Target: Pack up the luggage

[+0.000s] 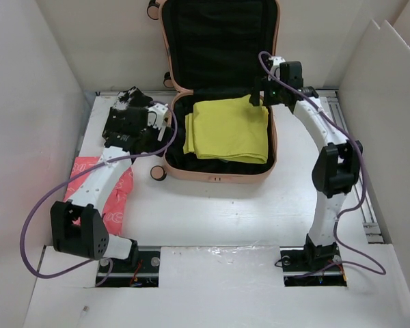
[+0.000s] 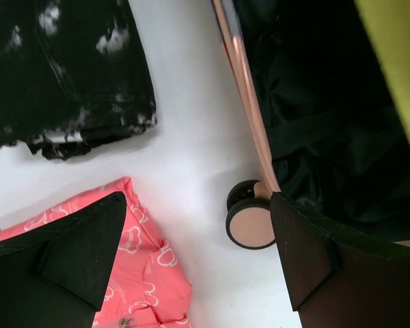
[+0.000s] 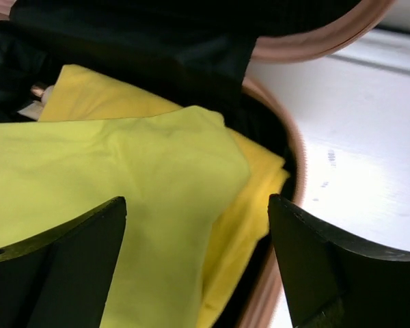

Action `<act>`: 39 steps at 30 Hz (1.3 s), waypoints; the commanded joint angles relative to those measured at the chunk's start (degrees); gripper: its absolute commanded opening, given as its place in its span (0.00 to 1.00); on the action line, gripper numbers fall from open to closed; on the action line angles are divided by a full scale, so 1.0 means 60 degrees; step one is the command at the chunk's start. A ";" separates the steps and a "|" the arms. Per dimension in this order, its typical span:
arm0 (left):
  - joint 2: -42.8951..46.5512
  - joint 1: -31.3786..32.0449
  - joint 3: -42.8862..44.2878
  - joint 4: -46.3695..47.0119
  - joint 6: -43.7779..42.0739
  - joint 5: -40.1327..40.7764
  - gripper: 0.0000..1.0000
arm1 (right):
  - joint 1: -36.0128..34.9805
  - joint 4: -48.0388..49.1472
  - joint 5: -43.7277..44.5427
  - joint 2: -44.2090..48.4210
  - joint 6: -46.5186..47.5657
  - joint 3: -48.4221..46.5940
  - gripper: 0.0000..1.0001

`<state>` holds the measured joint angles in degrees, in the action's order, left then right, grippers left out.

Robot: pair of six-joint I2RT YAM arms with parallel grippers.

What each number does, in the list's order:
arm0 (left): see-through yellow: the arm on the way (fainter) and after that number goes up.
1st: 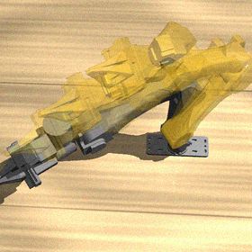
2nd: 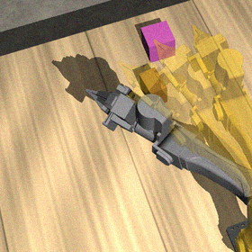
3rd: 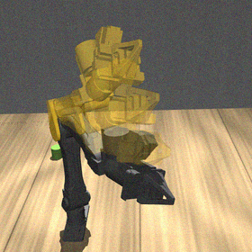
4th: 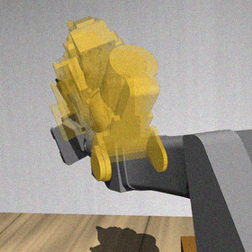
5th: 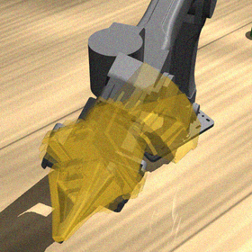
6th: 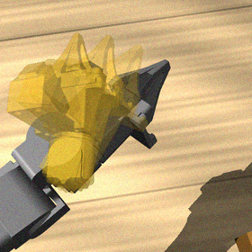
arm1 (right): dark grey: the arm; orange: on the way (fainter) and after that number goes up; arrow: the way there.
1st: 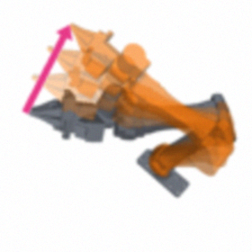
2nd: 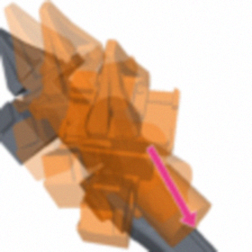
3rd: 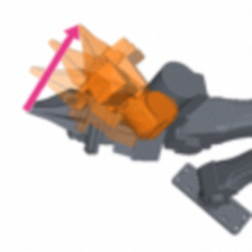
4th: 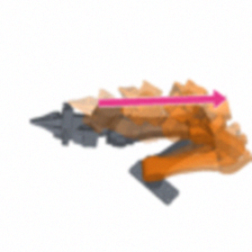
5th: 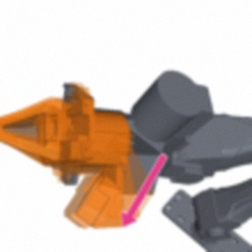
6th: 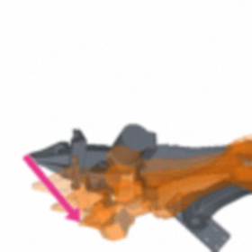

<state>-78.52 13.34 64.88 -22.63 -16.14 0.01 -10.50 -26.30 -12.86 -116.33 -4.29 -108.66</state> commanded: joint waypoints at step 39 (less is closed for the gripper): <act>-0.4918 0.1938 0.6381 -0.0168 0.0696 -0.2243 0.80 | -0.0857 0.0518 -0.1152 0.1269 0.0363 0.1635 0.71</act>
<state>-109.84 28.27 98.17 -19.51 -12.93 -16.82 -15.51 -18.41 -20.49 -109.69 -6.22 -92.90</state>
